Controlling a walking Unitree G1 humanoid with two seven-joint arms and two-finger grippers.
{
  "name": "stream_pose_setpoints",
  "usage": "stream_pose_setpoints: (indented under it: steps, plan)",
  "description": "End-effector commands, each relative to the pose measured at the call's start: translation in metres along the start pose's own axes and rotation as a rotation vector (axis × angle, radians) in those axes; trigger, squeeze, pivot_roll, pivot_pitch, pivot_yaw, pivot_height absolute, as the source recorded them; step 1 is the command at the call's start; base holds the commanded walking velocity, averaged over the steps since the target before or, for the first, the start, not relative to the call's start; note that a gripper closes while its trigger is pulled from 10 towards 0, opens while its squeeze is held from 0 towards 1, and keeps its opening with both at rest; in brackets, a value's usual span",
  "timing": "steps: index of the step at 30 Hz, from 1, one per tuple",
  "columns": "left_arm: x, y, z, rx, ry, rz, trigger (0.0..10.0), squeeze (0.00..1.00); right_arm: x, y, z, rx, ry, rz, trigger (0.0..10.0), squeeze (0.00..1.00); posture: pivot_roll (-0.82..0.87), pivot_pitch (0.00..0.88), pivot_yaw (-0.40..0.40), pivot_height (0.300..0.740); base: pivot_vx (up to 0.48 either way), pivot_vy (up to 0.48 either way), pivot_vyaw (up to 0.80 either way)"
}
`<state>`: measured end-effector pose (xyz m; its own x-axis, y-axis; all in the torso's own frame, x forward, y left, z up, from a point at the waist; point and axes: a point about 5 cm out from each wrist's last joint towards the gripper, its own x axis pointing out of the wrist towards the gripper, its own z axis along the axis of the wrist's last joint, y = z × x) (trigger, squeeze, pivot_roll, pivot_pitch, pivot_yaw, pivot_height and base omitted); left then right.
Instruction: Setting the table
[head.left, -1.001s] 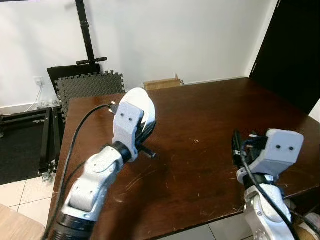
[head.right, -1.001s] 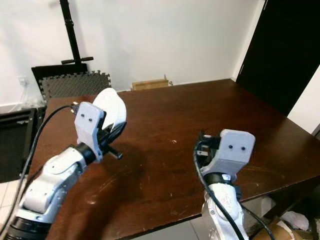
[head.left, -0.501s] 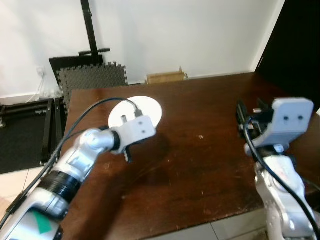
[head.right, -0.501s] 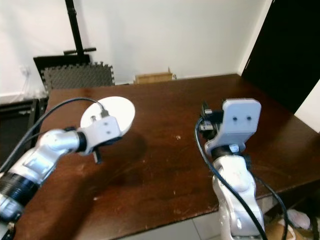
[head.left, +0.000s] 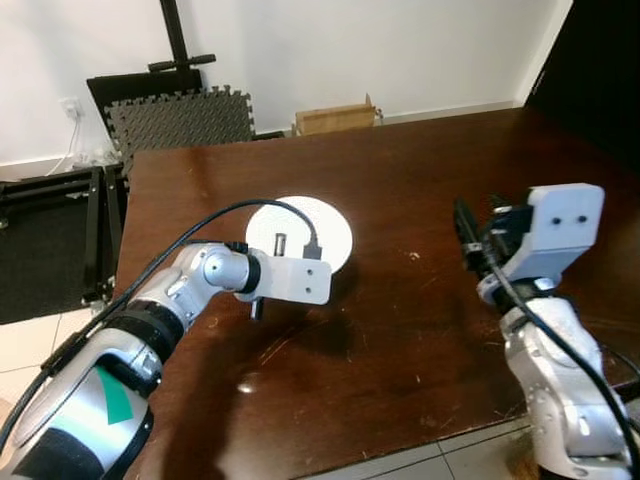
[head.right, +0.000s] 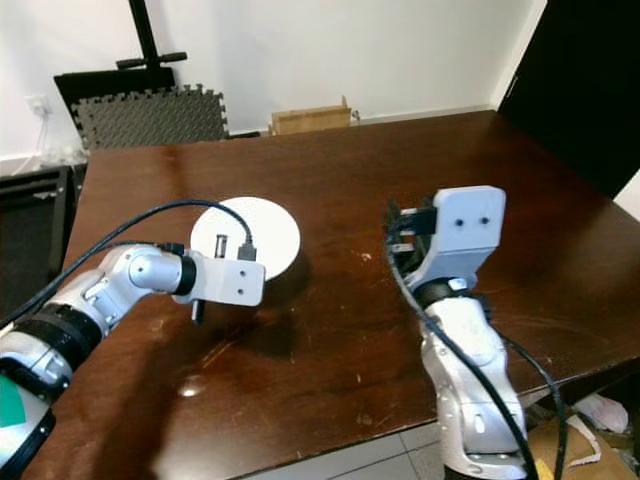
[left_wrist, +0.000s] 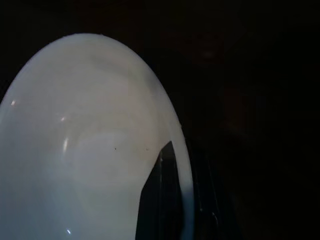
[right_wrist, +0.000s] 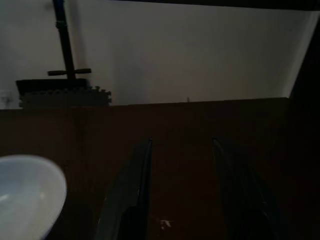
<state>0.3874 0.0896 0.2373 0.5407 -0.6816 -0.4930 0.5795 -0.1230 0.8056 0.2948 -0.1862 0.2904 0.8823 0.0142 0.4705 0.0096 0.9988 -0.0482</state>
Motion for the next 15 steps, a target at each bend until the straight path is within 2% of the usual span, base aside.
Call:
stream_pose_setpoints:
  steps: [1,4,5,7,14,15]
  plan:
    - [0.007,-0.002,0.01,0.104,-0.021,-0.073,10.0,0.0,0.002,-0.006,0.01,0.008,-0.036,-0.014,10.0,0.0,0.0,0.25,0.059,0.74,0.0,0.0,0.0]
    - [0.008,-0.001,0.012,0.128,-0.028,-0.087,10.0,0.0,0.003,-0.007,0.013,0.006,-0.044,-0.017,10.0,0.0,0.0,0.25,0.059,0.74,0.0,0.0,0.0]
    - [0.01,0.001,0.02,0.168,-0.063,-0.103,10.0,0.0,0.004,-0.009,0.015,0.001,-0.051,-0.023,10.0,0.0,-0.01,0.252,0.063,0.74,0.0,0.0,0.0]
    - [0.012,0.002,0.025,0.186,-0.091,-0.107,10.0,0.0,0.003,-0.009,0.016,-0.001,-0.049,-0.026,10.0,0.0,-0.01,0.249,0.07,0.74,0.0,0.0,0.0]
    - [0.02,0.002,0.036,0.189,-0.144,-0.111,10.0,0.0,-0.001,-0.009,0.014,0.001,-0.04,-0.033,10.0,0.0,-0.02,0.247,0.073,0.74,0.0,0.0,0.0]
    - [0.02,0.001,0.037,0.192,-0.145,-0.116,10.0,0.14,-0.001,-0.01,0.014,0.0,-0.04,-0.034,10.0,0.0,-0.02,0.248,0.073,0.74,0.0,0.0,0.0]
